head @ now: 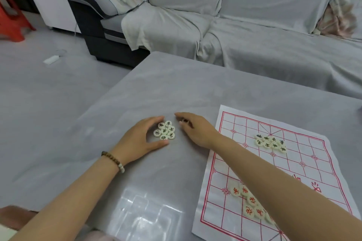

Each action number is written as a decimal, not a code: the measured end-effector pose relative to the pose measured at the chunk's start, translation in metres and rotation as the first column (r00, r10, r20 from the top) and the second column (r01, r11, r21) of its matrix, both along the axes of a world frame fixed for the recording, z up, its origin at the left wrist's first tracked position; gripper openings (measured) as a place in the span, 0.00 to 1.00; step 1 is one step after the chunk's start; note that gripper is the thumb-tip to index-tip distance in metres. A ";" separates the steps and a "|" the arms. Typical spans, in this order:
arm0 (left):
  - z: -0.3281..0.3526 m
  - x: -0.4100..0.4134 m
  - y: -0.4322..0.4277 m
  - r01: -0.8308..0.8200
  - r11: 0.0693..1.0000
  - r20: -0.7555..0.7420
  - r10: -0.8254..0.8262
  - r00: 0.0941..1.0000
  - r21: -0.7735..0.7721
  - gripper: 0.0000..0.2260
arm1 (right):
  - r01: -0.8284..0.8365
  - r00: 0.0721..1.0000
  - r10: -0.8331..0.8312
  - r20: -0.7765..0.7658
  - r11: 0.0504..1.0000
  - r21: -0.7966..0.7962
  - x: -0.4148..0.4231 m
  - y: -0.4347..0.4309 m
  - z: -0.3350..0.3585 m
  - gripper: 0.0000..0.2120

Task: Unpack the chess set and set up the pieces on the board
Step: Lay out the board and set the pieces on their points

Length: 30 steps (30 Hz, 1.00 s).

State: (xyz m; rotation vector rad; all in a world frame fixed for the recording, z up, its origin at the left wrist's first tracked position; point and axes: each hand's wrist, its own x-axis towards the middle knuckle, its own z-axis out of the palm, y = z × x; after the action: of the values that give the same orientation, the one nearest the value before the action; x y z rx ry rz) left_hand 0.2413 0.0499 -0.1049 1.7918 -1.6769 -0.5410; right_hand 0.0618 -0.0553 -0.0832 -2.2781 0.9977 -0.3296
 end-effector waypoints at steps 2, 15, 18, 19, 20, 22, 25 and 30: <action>0.000 -0.001 0.000 -0.010 0.999 -0.034 0.008 0.999 -0.040 0.30 | -0.063 0.998 0.063 0.014 0.998 -0.027 -0.001 0.009 -0.003 0.18; -0.004 0.005 0.002 -0.026 0.998 -0.015 0.025 1.000 -0.066 0.21 | 0.009 0.992 -0.004 0.123 0.999 -0.041 -0.007 0.024 0.001 0.10; -0.002 0.001 0.000 -0.041 0.997 -0.061 0.037 0.997 -0.068 0.19 | 0.082 0.985 -0.074 0.156 0.996 -0.047 -0.014 0.023 -0.004 0.07; -0.002 0.000 0.000 -0.047 0.996 -0.083 0.041 0.996 -0.070 0.18 | 0.101 0.981 -0.092 0.168 0.994 -0.045 -0.017 0.024 -0.005 0.06; -0.002 0.000 0.000 -0.045 0.996 -0.098 0.037 0.994 -0.071 0.17 | 0.119 0.978 -0.109 0.180 0.992 -0.043 -0.019 0.024 -0.006 0.05; -0.002 0.000 -0.002 -0.028 0.997 -0.109 0.020 0.994 -0.072 0.17 | 0.147 0.971 -0.136 0.196 0.988 -0.041 -0.024 0.025 -0.006 0.05; -0.002 0.000 -0.005 -0.019 0.997 -0.112 0.012 0.994 -0.070 0.17 | 0.153 0.972 -0.140 0.190 0.987 -0.057 -0.028 0.025 -0.007 0.04; 0.003 -0.008 -0.011 -0.014 0.997 -0.178 0.001 0.984 -0.071 0.12 | 0.152 0.971 -0.140 0.192 0.987 -0.051 -0.028 0.023 -0.008 0.05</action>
State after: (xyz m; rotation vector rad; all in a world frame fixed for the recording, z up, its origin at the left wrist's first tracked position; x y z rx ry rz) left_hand 0.2336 0.0390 -0.1015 1.6469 -1.5477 -0.6107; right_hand 0.0337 -0.0327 -0.0910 -2.1876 1.0714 -0.6363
